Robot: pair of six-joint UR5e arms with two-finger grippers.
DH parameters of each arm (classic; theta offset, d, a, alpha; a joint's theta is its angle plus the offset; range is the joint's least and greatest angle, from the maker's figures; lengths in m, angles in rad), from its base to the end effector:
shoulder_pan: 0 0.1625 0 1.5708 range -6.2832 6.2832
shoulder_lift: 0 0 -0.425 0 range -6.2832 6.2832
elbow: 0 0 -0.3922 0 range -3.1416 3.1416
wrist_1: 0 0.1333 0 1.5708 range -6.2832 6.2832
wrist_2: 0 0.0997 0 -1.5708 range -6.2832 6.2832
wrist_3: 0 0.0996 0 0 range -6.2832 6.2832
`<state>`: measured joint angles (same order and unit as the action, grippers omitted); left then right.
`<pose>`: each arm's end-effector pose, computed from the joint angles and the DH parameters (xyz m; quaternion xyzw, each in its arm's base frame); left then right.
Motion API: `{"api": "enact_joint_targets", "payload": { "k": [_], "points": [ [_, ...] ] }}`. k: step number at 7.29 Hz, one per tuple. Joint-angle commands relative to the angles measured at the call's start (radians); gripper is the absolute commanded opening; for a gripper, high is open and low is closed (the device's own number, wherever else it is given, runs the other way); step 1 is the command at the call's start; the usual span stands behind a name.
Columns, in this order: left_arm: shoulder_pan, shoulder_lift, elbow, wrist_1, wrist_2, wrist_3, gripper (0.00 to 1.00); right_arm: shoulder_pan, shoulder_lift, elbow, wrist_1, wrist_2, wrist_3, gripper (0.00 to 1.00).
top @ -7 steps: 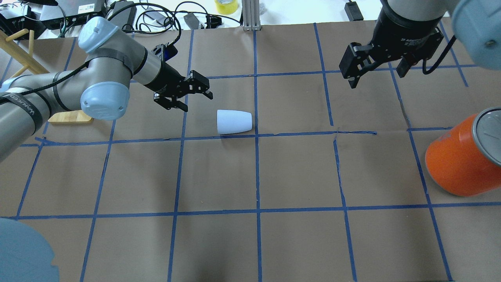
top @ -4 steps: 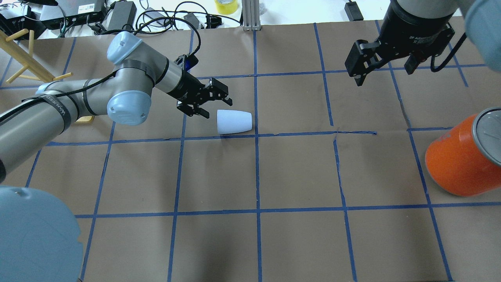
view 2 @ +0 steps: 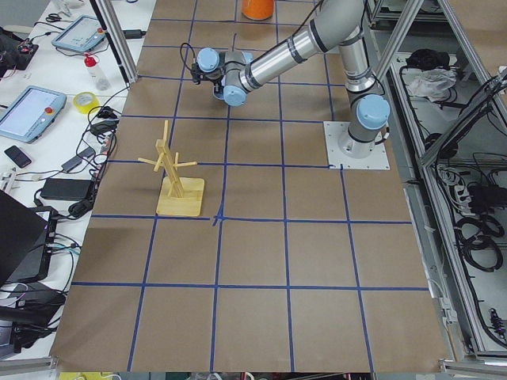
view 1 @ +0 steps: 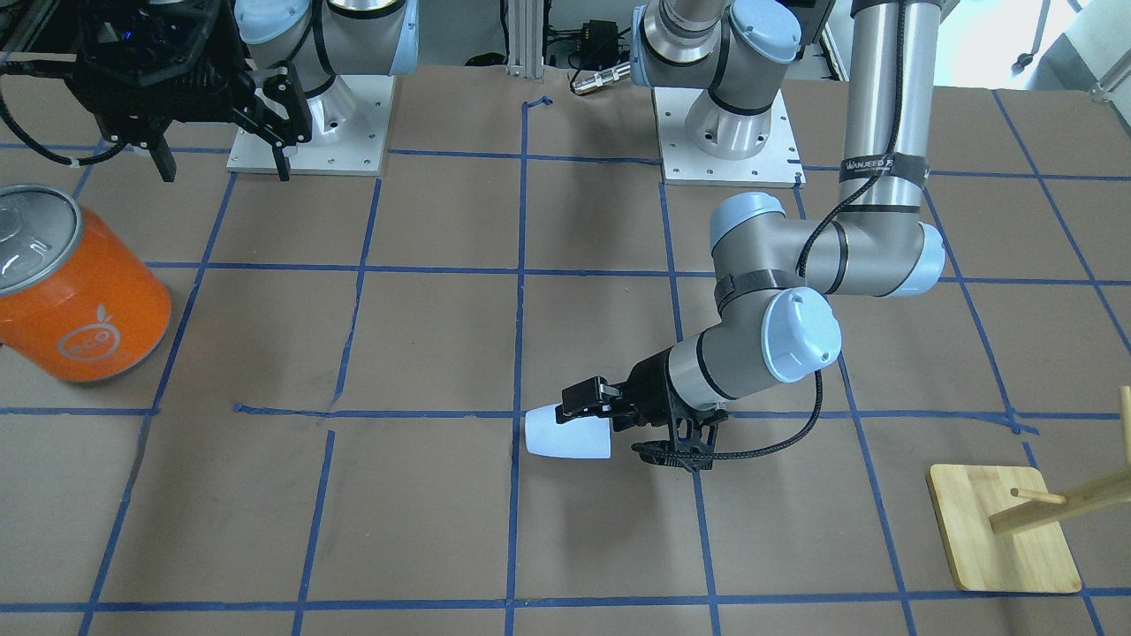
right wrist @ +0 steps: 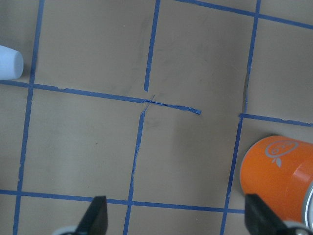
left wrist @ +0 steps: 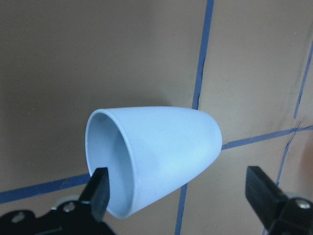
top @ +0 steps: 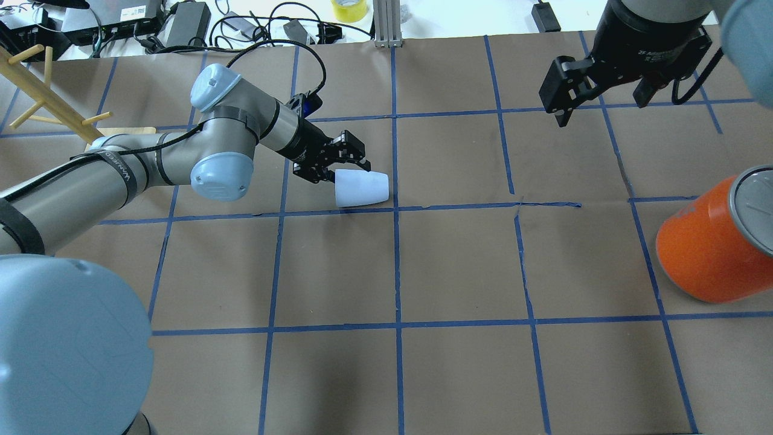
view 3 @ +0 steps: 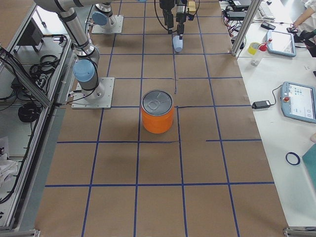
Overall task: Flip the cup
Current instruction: 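Grasp the lying cup with the left gripper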
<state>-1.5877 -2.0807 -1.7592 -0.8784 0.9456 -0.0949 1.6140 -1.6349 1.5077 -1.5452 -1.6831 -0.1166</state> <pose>-0.2018 -0.6037 0.1999 0.0380 -0.9508 -0.0200 0.3069 0.1424 -0.4653 0.5480 0.0767 -0.9942 0.0486 0.0579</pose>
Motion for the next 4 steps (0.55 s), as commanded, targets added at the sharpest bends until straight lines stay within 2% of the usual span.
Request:
{"api": "enact_joint_targets", "payload": {
  "k": [1,4],
  "points": [
    [0.0,-0.009,0.018,0.009,-0.016,-0.05,0.0,0.0,0.0,-0.001,0.007,0.009,0.0,1.0],
    [0.002,0.013,0.102,-0.01,-0.001,-0.213,0.0,0.0,0.0,0.002,0.008,0.008,0.0,1.0]
  ]
}}
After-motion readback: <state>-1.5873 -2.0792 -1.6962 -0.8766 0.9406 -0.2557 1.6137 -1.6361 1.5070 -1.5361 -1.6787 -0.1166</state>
